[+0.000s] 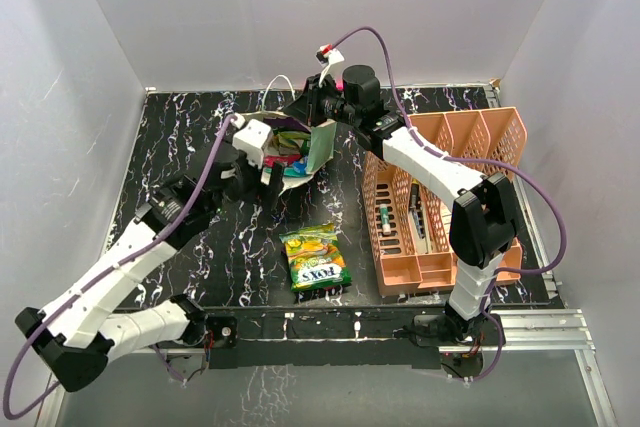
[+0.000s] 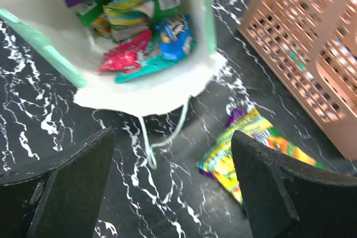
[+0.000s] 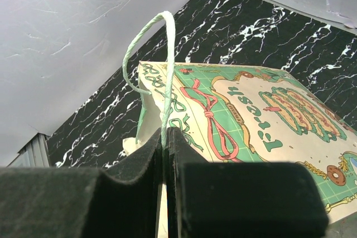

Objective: Take the snacks out of the paper bag
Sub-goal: Place the snack at the center of the board, then take out the snack from the paper bag.

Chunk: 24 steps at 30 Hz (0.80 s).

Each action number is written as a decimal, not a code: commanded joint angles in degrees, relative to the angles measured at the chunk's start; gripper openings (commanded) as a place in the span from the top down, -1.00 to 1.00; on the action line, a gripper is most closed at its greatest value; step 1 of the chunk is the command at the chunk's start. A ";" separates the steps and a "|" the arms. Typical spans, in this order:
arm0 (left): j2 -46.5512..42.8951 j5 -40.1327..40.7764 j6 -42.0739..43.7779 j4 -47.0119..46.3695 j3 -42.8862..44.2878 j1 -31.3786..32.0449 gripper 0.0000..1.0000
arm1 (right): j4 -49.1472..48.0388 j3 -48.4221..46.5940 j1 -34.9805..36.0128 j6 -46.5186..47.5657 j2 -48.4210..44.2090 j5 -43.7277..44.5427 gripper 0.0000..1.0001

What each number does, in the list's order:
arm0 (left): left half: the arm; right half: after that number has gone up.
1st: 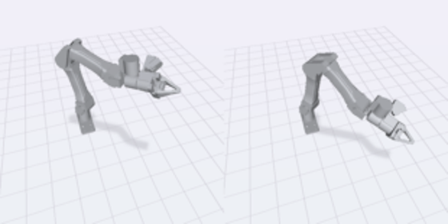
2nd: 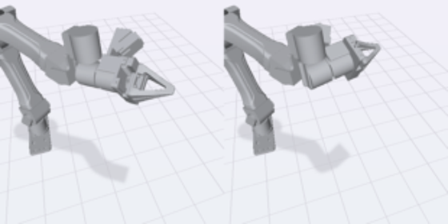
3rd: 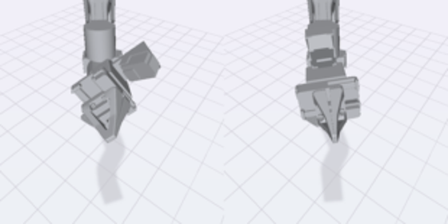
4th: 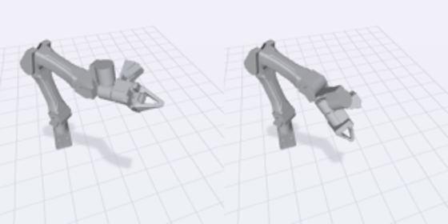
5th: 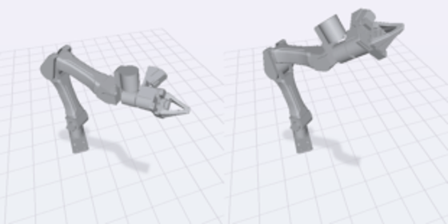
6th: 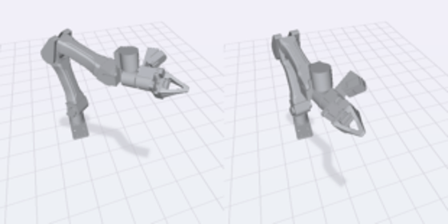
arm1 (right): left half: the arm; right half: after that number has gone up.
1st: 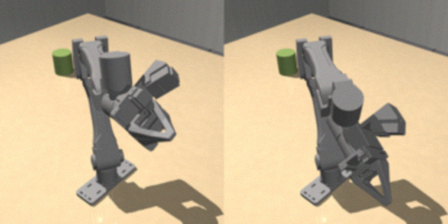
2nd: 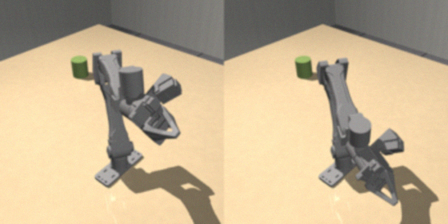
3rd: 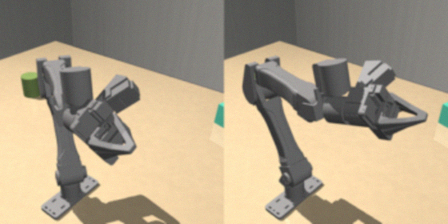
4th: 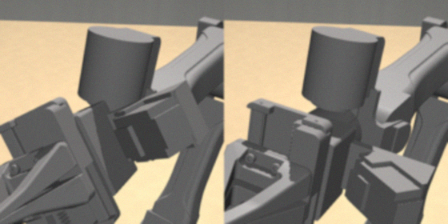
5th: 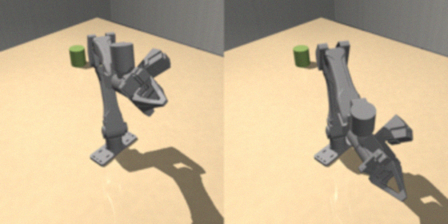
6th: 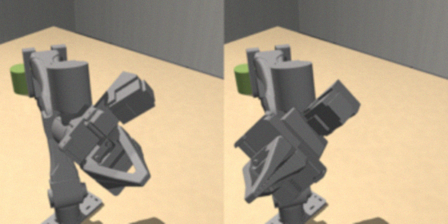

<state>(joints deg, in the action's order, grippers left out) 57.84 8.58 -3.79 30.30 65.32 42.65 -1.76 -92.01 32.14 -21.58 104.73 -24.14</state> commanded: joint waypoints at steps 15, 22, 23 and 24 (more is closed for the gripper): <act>22.05 0.95 -21.92 -40.72 -4.92 -13.38 -0.12 | -2.63 -1.67 -0.37 -0.65 -2.65 -0.35 0.85; 27.50 12.23 -48.41 -34.50 -3.88 -13.39 -0.14 | -3.71 -1.95 -0.36 -1.40 -2.13 -0.24 0.85; 27.69 12.57 -51.80 -35.56 -4.91 -13.39 -0.14 | -3.84 -2.03 -0.33 -1.69 -2.03 -0.29 0.85; 27.98 12.97 -54.37 -37.07 -5.92 -13.36 -0.11 | -3.84 -2.10 -0.32 -1.83 -1.97 -0.34 0.85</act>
<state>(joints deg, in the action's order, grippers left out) 85.58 15.79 -40.86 -4.86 60.75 29.67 -1.78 -92.01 32.14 -22.61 104.73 -24.56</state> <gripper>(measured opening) 0.572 0.077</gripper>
